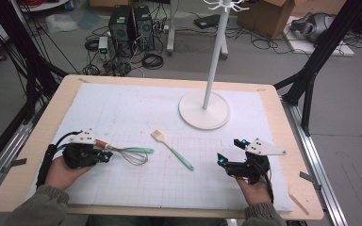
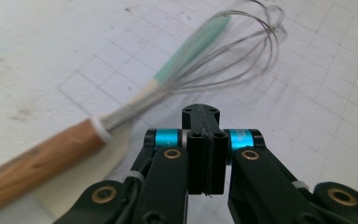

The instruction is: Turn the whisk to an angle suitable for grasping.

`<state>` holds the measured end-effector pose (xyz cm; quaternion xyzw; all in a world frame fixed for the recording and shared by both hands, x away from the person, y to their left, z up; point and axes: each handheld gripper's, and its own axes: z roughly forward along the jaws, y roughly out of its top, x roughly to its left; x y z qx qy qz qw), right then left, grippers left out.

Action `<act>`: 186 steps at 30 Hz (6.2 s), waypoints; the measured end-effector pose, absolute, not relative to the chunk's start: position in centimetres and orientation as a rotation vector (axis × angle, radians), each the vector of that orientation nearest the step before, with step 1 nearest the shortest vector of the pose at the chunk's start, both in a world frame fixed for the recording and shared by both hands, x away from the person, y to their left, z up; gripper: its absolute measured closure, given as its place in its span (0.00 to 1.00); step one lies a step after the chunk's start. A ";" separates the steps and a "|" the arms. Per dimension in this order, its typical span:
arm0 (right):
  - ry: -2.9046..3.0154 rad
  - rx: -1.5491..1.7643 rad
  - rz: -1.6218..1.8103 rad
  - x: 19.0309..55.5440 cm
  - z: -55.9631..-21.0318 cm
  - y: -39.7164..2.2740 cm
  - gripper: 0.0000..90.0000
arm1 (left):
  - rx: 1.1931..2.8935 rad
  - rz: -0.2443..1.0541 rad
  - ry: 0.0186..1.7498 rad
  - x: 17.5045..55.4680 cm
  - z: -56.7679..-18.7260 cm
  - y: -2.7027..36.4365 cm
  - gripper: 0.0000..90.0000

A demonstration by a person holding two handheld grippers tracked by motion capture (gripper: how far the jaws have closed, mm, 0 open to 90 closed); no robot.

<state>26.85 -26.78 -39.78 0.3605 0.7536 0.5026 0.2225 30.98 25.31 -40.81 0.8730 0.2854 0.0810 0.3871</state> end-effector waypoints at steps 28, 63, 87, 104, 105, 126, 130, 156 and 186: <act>2.094 0.993 1.377 27.3 -40.0 -26.6 0.18 | 2.141 0.315 0.937 37.6 -40.3 30.7 0.99; 2.092 0.993 1.389 27.1 -39.9 -26.7 0.18 | 2.199 0.281 1.034 38.6 -42.1 32.0 0.99; 2.093 0.990 1.391 27.1 -39.9 -26.7 0.18 | 2.209 0.263 1.039 38.6 -42.3 32.4 0.99; 2.094 0.987 1.388 27.1 -39.9 -26.6 0.18 | 2.209 0.255 1.028 37.8 -42.1 33.4 0.99; 2.097 0.990 1.389 27.1 -39.9 -26.6 0.18 | 2.207 0.252 1.026 37.8 -42.1 33.4 0.99; 2.103 0.985 1.388 27.2 -40.0 -26.6 0.18 | 2.212 0.251 1.039 37.7 -42.5 33.9 0.99; 2.106 0.988 1.387 27.2 -40.0 -26.6 0.18 | 2.221 0.245 1.027 37.4 -42.6 33.9 0.99; 2.104 0.987 1.388 27.2 -40.0 -26.6 0.18 | 2.226 0.268 1.006 36.1 -42.8 34.5 0.99; 2.113 0.982 1.390 27.2 -40.0 -26.5 0.18 | 2.227 0.284 1.020 35.1 -43.2 35.4 0.99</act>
